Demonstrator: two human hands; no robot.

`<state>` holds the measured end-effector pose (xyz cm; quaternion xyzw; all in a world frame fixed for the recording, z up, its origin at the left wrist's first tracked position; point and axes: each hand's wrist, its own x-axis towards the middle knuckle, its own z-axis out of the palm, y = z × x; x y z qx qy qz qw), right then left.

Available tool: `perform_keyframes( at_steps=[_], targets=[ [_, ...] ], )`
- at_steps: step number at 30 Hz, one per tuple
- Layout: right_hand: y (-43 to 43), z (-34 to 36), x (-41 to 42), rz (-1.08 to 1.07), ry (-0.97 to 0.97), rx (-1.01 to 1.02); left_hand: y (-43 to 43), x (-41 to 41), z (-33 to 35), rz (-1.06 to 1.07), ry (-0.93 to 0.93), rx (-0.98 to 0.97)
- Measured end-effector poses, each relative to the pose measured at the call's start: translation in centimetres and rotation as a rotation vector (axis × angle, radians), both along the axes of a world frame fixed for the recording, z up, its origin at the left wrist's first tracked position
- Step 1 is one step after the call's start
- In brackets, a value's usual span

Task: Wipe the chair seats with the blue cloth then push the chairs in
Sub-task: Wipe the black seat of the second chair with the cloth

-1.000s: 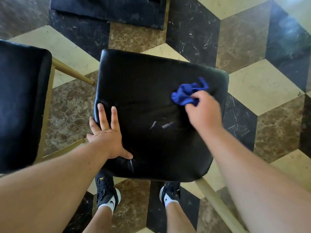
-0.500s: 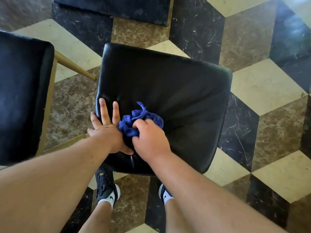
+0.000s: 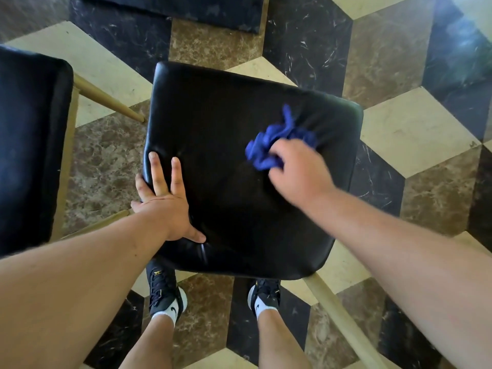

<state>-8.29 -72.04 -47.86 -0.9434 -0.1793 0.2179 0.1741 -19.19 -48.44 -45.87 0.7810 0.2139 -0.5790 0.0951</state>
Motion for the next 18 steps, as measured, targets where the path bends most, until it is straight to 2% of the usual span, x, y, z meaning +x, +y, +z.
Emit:
perform_keyframes(
  at_steps=[2, 5, 6, 8, 11, 15, 18],
  targets=[
    [-0.4, 0.8, -6.2, 0.31, 0.171, 0.017, 0.0, -0.1, -0.1, 0.007, -0.004, 0.003],
    [-2.5, 2.5, -12.6, 0.836, 0.438, -0.061, 0.0, -0.1, -0.3, 0.008, -0.016, -0.001],
    [-3.1, 2.6, -12.9, 0.964, 0.47, -0.084, 0.0, -0.2, -0.4, 0.007, -0.018, 0.0],
    [-3.5, 2.5, -11.1, 1.05, 0.45, -0.093, 0.0, -0.2, -0.5, 0.004, -0.022, 0.0],
    [-3.4, 1.8, -5.2, 0.848, 0.286, -0.092, 0.0, -0.3, -0.6, -0.004, -0.02, 0.006],
    [-5.1, 0.9, 5.1, 0.25, 0.077, -0.042, -0.1, -0.3, -0.7, -0.006, -0.022, 0.015],
    [-6.1, 0.1, 8.7, -0.046, -0.035, 0.0, -0.1, -0.4, -0.8, -0.008, -0.036, 0.02]
  ],
)
